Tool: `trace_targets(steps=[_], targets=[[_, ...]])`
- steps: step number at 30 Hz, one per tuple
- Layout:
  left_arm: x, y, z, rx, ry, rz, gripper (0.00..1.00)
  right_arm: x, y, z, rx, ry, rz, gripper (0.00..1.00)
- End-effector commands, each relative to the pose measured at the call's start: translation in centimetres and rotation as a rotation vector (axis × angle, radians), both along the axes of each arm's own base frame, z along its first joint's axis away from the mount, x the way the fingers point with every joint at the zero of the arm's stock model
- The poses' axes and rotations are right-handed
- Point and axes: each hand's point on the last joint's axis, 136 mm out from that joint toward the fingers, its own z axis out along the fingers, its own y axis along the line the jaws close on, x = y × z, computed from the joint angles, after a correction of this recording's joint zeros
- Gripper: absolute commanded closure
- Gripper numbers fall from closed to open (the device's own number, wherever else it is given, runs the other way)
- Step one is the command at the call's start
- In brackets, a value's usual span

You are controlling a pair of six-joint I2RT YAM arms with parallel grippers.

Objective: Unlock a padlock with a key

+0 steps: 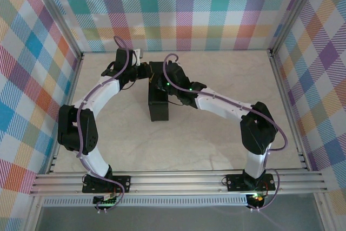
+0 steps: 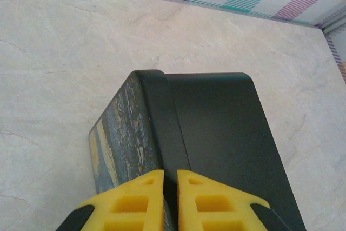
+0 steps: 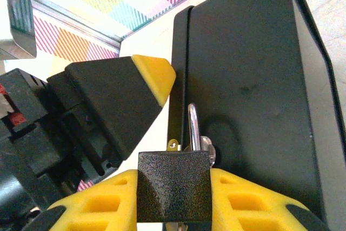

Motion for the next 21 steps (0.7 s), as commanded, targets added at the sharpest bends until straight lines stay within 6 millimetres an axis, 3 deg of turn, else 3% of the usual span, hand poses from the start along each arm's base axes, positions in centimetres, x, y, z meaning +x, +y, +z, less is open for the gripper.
trace_targets(steps=[1,11,17,21], targets=[[-5.0,-2.2,-4.5,-0.014,0.228,-0.109,0.88,1.1,0.0,-0.9,0.043,0.025,-0.096,0.85],[-5.2,-2.1,-3.8,-0.015,0.221,-0.109,0.88,2.4,-2.0,-3.6,0.005,-0.014,-0.119,0.83],[-5.0,-2.2,-3.8,-0.023,0.223,-0.101,0.88,2.9,-1.4,-2.5,0.035,-0.126,-0.072,0.82],[-4.4,-1.6,-2.6,-0.015,0.197,-0.080,0.86,2.5,-1.7,-0.2,0.037,-0.186,-0.046,0.82]])
